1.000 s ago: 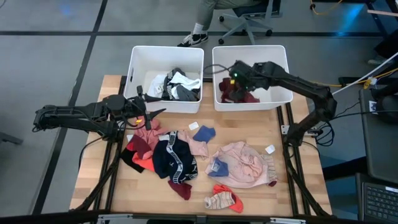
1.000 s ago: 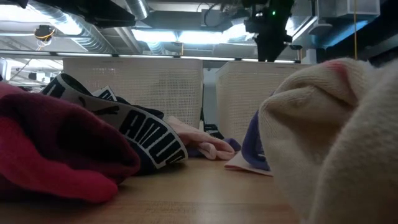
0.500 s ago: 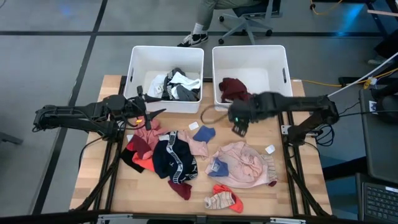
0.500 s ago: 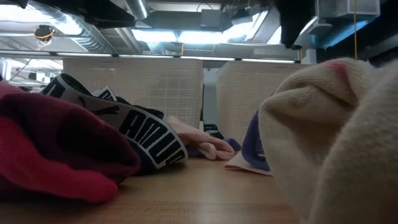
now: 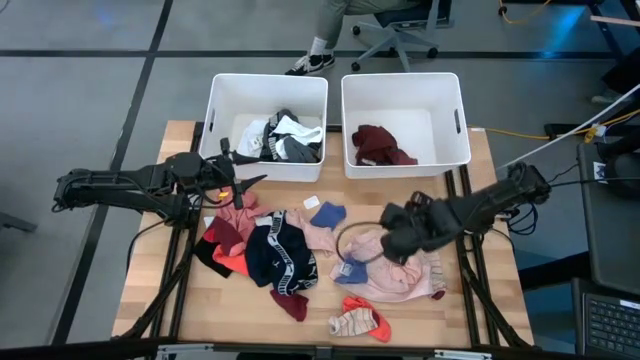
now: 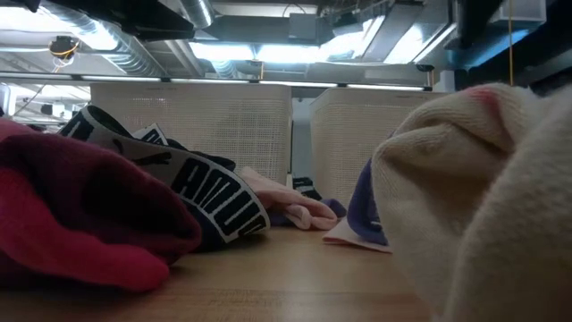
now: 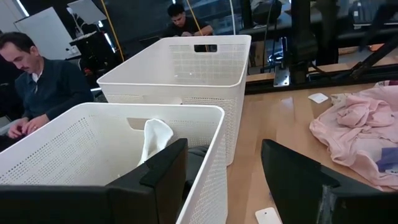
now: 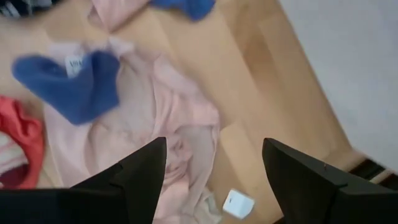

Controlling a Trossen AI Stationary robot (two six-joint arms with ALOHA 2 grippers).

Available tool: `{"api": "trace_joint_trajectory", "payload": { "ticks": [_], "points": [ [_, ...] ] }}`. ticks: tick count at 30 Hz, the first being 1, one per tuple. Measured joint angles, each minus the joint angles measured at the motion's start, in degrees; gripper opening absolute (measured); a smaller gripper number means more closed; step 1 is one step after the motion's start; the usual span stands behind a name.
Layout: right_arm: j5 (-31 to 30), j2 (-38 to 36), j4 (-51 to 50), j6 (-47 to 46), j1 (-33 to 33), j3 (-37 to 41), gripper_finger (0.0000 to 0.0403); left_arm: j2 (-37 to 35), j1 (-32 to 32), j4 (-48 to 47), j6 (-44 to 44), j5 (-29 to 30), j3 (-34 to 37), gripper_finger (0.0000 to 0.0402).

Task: Sort clothes
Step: Put the peach underwear into the right white laundry bin

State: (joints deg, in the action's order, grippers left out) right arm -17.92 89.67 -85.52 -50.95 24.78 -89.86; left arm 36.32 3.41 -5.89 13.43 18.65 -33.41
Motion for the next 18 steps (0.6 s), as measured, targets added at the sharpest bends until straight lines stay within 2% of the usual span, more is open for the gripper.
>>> {"api": "trace_joint_trajectory", "payload": {
  "ticks": [7, 15, 18],
  "points": [
    [1.69, 0.00, 4.64, -5.62, 3.62, 9.51, 0.0264, 0.00, 0.00, 0.42, 0.01, -0.01, 0.00, 0.0194],
    [7.05, 0.04, 18.97, -4.24, 2.92, 22.06, 0.0264, -0.01, -0.01, 0.58, 0.02, 0.00, 0.00, 0.0194],
    [7.01, 0.04, 26.17, -3.77, 2.05, 26.25, 0.0264, -0.02, -0.01, 0.56, 0.02, 0.00, 0.00, 0.0194]
  ]
}}
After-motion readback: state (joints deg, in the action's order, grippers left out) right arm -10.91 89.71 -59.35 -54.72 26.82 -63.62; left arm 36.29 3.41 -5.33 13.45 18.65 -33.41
